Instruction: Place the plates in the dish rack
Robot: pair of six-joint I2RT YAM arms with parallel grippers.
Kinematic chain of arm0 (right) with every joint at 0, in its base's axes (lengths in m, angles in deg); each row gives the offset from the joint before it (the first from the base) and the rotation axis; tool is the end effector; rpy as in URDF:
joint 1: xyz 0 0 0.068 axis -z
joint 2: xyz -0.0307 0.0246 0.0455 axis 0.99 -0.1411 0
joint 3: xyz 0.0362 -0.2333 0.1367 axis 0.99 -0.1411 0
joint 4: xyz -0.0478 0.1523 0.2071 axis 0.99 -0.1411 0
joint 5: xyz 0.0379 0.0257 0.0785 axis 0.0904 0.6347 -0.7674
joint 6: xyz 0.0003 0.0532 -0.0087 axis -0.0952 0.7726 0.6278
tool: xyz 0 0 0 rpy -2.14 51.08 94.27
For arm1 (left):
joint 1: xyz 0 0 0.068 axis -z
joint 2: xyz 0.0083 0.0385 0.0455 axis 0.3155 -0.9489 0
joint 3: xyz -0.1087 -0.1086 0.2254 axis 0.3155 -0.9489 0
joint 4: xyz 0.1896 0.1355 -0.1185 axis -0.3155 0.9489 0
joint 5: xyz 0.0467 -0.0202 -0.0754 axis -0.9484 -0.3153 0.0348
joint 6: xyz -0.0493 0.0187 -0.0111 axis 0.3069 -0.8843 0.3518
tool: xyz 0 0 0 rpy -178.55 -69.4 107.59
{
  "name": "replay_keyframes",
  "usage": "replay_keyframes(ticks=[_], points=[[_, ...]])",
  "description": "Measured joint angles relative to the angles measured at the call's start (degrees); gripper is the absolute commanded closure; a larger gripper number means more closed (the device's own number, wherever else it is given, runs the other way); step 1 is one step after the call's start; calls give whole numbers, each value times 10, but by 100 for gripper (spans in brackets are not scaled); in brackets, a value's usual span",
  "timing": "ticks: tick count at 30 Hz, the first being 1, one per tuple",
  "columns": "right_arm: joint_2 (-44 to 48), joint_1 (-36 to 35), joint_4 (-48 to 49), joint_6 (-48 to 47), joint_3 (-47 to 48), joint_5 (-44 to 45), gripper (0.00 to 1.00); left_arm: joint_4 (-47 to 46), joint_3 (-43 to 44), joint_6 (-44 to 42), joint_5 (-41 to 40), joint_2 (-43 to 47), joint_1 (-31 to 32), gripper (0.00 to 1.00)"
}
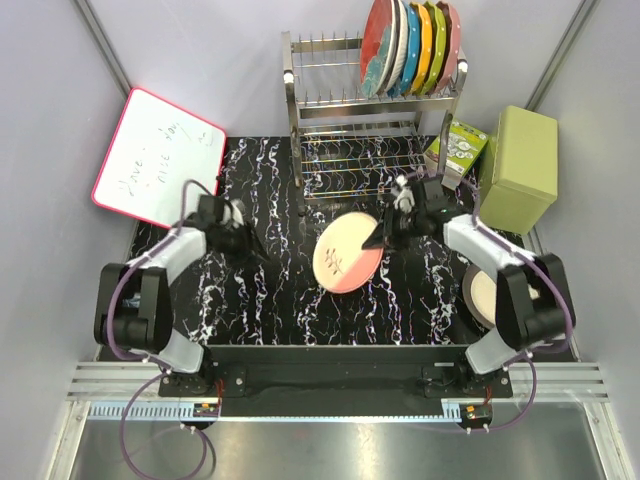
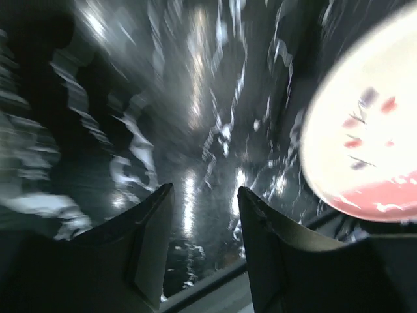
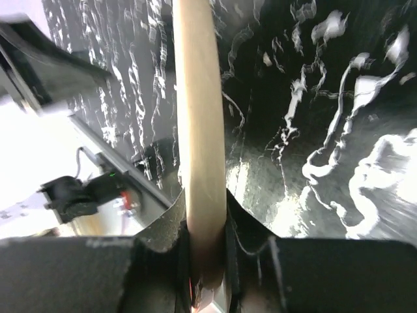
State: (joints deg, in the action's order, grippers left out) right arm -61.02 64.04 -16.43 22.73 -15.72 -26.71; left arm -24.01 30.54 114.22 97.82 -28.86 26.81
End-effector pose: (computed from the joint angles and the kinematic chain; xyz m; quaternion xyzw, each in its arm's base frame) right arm 0.3032 0.1209 0.2030 -0.0032 0.9022 0.4069 0.1429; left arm 0.2714 -0.0573 0.1689 -0.0935 0.9455 -0.2883 0.1195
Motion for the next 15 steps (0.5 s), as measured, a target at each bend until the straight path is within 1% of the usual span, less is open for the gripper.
replay_keyframes(ticks=[1,4,7,10,12,15], points=[[23,0,-35,-24,22,19,100,17,28,-23,-11,8,-23,46],[78,0,-131,-96,122,61,100,32,90,-79,-51,35,-61,41],[103,-11,-184,-151,246,85,100,33,134,-135,-91,80,-67,37],[116,-45,-202,-189,355,108,100,33,147,-166,-129,124,-63,37],[118,-76,-220,-193,426,122,100,34,147,-178,-151,141,-62,36],[102,-114,-248,-188,531,135,100,41,147,-186,-167,144,-62,36]])
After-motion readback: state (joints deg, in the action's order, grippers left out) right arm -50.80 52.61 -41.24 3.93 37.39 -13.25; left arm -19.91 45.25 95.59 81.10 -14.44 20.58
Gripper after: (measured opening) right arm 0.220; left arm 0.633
